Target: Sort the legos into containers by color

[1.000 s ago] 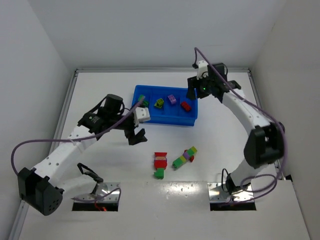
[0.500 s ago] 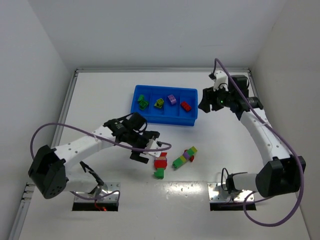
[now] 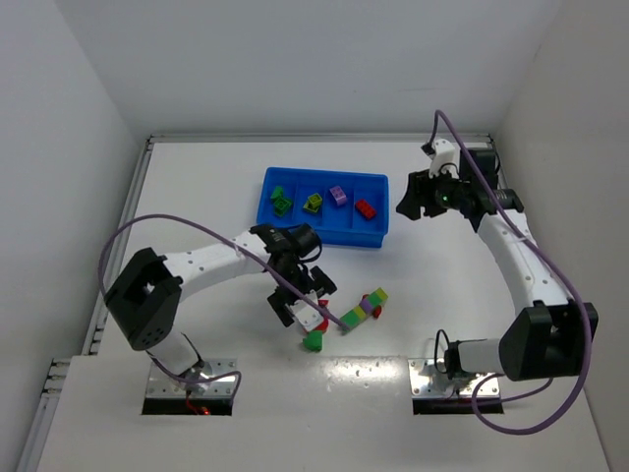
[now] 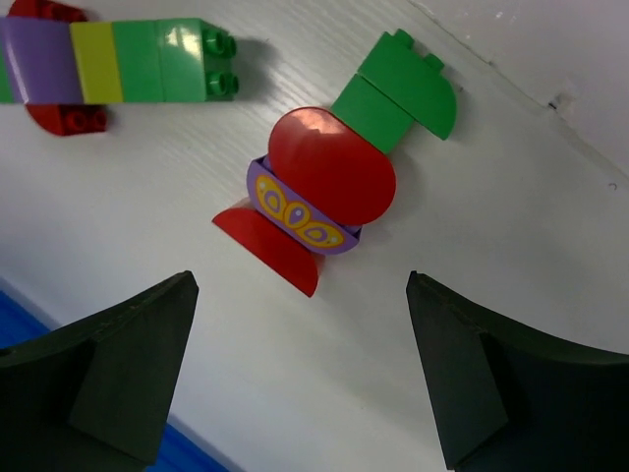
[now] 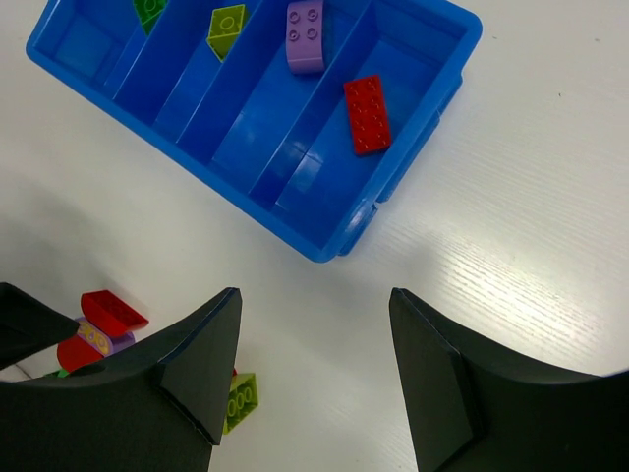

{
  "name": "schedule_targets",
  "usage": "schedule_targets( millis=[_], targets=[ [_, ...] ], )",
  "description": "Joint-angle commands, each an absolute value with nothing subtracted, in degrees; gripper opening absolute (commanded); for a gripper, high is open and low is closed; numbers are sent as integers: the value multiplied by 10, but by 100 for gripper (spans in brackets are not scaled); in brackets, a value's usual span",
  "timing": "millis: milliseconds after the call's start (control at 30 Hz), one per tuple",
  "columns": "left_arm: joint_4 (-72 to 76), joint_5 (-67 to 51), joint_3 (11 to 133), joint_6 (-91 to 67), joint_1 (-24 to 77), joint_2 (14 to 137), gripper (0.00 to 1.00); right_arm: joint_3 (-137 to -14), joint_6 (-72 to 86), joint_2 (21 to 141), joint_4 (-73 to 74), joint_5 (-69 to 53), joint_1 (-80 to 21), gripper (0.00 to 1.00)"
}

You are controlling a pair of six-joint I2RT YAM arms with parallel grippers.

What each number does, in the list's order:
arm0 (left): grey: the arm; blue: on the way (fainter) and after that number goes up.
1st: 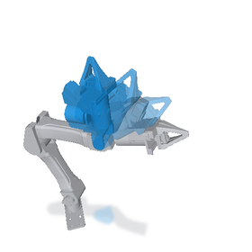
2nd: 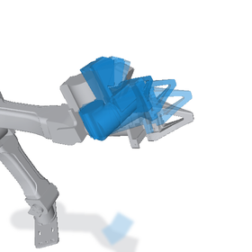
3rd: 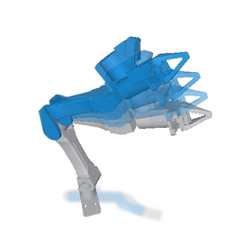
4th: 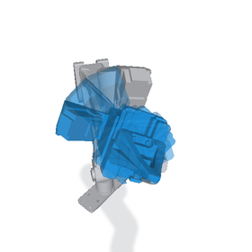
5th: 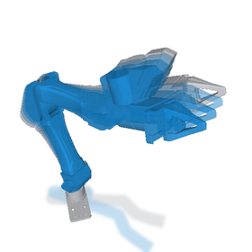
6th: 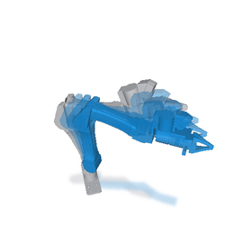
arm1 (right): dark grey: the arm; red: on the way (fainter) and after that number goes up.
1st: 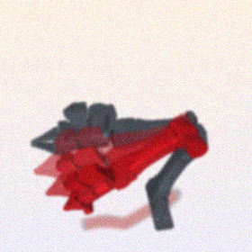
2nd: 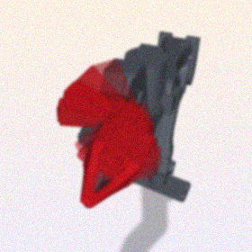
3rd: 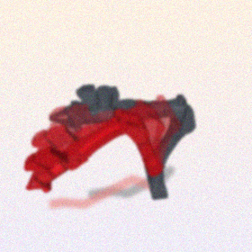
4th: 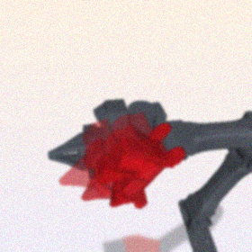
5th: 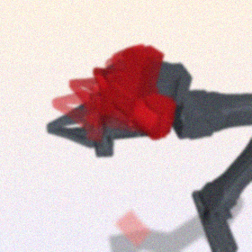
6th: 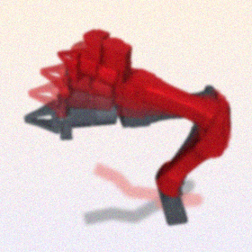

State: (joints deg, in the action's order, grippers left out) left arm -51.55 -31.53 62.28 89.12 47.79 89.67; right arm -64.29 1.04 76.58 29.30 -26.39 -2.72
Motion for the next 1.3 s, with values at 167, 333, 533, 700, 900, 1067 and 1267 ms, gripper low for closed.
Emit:
schedule_targets(
  millis=[167, 333, 533, 700, 900, 1067, 1267],
  targets=[
    [-573, -328, 655, 1017, 504, 946, 94, -654, 8, 770, 287, -296, -10, 62],
    [-556, -333, 660, 1035, 514, 960, 94, -649, 8, 770, 287, -301, -4, 62],
    [-550, -327, 665, 1046, 532, 986, 94, -643, 8, 780, 287, -307, 1, 62],
    [-550, -327, 665, 1056, 537, 1008, 94, -643, 8, 786, 287, -312, 6, 62],
    [-550, -322, 682, 1069, 542, 1053, 91, -643, 8, 786, 292, -318, 11, 62],
    [-550, -322, 700, 1068, 542, 1088, 82, -649, 8, 786, 298, -323, 22, 62],
    [-538, -353, 732, 956, 527, 1116, 43, -643, 8, 786, 303, -330, 22, 62]
  ],
)
